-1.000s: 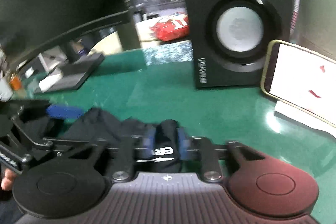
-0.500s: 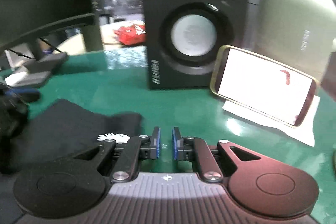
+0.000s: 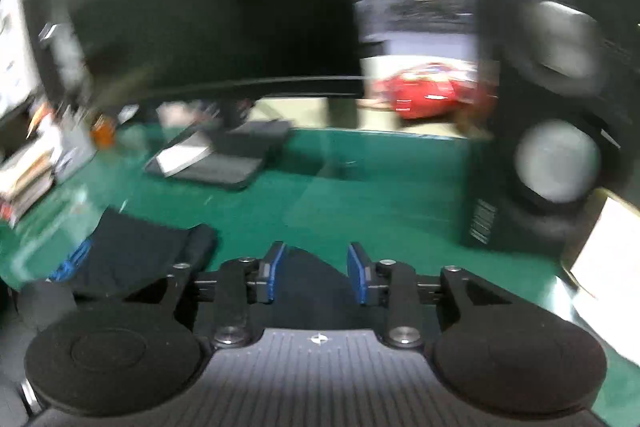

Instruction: Fold clothes

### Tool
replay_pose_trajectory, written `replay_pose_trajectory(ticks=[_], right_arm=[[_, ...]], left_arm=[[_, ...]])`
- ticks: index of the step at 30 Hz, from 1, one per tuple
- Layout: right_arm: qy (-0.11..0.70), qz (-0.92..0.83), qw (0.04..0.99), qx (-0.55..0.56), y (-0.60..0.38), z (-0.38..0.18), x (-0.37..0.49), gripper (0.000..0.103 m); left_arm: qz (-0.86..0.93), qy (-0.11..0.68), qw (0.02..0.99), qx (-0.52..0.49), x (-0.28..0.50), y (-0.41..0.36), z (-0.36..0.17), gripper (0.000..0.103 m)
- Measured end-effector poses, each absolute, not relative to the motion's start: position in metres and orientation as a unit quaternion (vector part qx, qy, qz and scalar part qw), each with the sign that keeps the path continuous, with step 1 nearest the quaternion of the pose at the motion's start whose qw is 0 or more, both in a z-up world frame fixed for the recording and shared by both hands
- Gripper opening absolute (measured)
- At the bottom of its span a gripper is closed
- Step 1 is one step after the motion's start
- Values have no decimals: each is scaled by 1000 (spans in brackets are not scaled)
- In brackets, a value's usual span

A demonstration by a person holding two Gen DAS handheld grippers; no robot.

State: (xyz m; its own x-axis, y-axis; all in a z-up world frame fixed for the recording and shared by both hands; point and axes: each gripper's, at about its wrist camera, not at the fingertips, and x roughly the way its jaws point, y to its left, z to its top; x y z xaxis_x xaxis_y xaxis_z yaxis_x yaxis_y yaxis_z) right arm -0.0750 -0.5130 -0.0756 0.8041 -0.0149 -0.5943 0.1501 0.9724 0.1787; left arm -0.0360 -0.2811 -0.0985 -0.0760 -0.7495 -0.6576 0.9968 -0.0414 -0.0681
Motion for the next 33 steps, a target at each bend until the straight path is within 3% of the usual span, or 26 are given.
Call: replay_pose_trajectory(ticks=[2,5,8,11,17,18,33], right_arm=[[331,-37,937,109,-512,-78,-54,42],[364,-33,926,96,-506,-90,-28,60],[363,-23,928,85,-493,-92,-31,59],[372,-12,927,46,-473,-89,-46,53],[408,-23,913,-8,-456,-100,-60,8],[409,-23,912,-9,-456,-102,-61,4],[333,-86,939,-13,-463,-82,-64,3]], left_arm=[[-681,266,641,234,-38,-284,-102,82],[-675,265,647,238,-38,-284,-103,85],[-670,263,652,239,-36,-284,-104,88],[-670,263,652,240,-36,-290,-107,94],[-661,270,660,235,-33,-293,-105,98],[-660,271,661,235,-33,-294,-105,98],[-655,258,663,254,-36,-292,-101,102]])
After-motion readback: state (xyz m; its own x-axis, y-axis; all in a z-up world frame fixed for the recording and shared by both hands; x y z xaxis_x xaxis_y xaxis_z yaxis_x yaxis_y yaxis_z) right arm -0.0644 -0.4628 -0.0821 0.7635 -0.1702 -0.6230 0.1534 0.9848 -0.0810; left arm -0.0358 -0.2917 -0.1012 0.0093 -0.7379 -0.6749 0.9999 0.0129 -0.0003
